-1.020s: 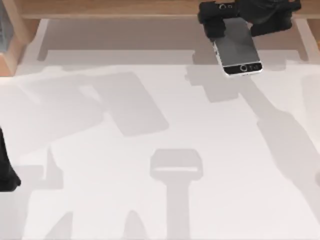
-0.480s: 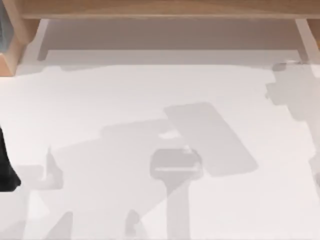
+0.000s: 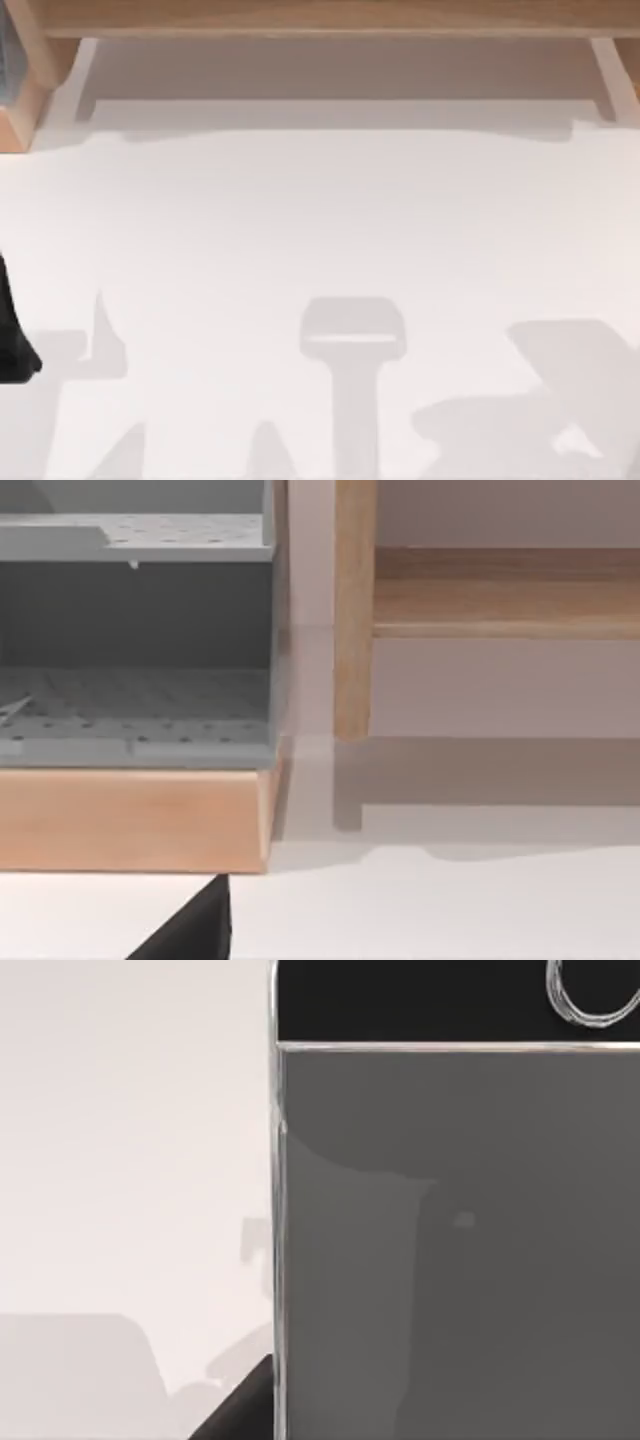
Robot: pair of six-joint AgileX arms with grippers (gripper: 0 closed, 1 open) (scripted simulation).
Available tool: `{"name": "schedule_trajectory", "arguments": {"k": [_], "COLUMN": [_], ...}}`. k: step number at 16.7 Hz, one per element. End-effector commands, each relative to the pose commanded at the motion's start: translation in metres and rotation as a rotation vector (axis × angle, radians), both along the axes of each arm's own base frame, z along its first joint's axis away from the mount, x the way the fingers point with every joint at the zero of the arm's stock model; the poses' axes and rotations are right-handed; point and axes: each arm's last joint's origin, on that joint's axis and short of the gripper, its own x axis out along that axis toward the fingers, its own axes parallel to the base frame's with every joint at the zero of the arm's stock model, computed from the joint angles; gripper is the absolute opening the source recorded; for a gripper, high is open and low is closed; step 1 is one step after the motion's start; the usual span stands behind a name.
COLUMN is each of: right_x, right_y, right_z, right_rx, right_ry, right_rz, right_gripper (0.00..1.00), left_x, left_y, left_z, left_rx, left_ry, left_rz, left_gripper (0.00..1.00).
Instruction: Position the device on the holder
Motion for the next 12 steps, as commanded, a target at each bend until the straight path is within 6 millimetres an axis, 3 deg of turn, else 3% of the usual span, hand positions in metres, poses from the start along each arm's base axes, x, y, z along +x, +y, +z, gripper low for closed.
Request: {"name": "schedule_trajectory", "arguments": {"k": [6, 12], "right_x": [-0.065, -0.093], "right_y": [-0.010, -0.007], "right_z": [-0.045, -0.064], "right_rx": [-0.012, -0.069], "right_ry": [-0.264, -0.484], "right_rz": [-0.063, -0.046], "right_gripper": [0.00, 0.00], "left_x": [0.000, 0.000], "left_y": [0.000, 0.000], "left_z": [0.000, 0.000], "left_rx": [0.000, 0.000], "left_ry": [0.000, 0.000], "left_rz": [0.000, 0.000], "left_gripper": [1.00, 1.00]}}
